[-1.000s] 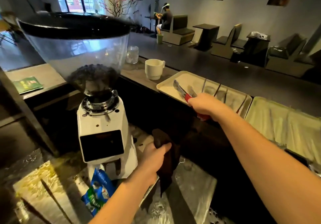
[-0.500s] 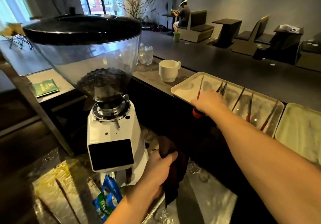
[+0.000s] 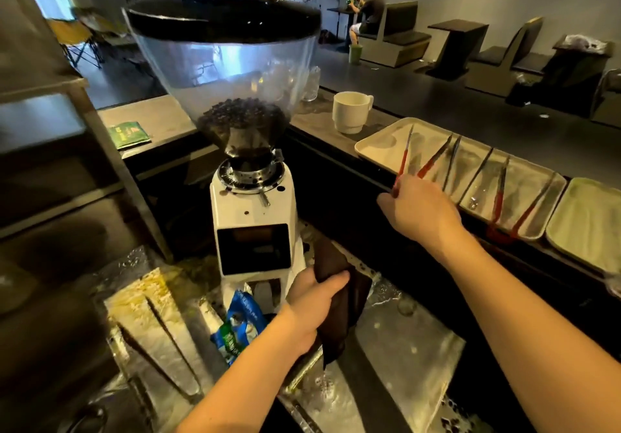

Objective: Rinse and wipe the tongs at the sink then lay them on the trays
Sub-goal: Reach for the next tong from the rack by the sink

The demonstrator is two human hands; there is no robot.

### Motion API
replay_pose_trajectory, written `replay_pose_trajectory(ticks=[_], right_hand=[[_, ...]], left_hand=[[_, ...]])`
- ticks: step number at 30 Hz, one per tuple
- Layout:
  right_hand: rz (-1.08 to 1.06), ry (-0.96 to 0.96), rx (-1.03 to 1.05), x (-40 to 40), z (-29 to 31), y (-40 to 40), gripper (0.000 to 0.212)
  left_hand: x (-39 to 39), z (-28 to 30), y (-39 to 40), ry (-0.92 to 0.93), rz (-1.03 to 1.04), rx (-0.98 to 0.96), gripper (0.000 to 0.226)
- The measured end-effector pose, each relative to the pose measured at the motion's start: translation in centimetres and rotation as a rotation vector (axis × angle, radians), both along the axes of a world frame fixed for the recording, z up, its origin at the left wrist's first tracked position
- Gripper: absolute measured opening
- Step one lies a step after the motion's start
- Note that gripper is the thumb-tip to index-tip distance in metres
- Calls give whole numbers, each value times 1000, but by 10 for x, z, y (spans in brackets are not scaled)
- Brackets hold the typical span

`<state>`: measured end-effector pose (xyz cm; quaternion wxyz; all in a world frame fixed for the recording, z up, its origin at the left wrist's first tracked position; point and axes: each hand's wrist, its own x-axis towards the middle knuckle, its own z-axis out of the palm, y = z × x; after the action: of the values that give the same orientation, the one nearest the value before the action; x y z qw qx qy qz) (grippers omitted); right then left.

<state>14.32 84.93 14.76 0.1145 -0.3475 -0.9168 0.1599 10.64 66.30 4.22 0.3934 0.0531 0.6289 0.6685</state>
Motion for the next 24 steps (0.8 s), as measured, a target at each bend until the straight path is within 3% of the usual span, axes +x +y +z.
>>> replay_pose_trajectory(ticks=[7,10,13,18,24], right_hand=[[151,28,-371,13,-60,-110,21],[210,-24,-402,6,-90,-147,26],[246,-75,-458,-9,-120,-181,17],[353,-122,-477,-40,-163,-224,11],[472,-285,-447,-84,-224,-274,12]], left_hand=[[-3,-26,-85,-26,28,-59,11],[-6,-42,-121,-72,98,-85,18],[-16,-63,-155,-77,198,-107,11],[-48,-97,-195,-10,398,-295,3],[-76,-124,-242,-71,580,-379,30]])
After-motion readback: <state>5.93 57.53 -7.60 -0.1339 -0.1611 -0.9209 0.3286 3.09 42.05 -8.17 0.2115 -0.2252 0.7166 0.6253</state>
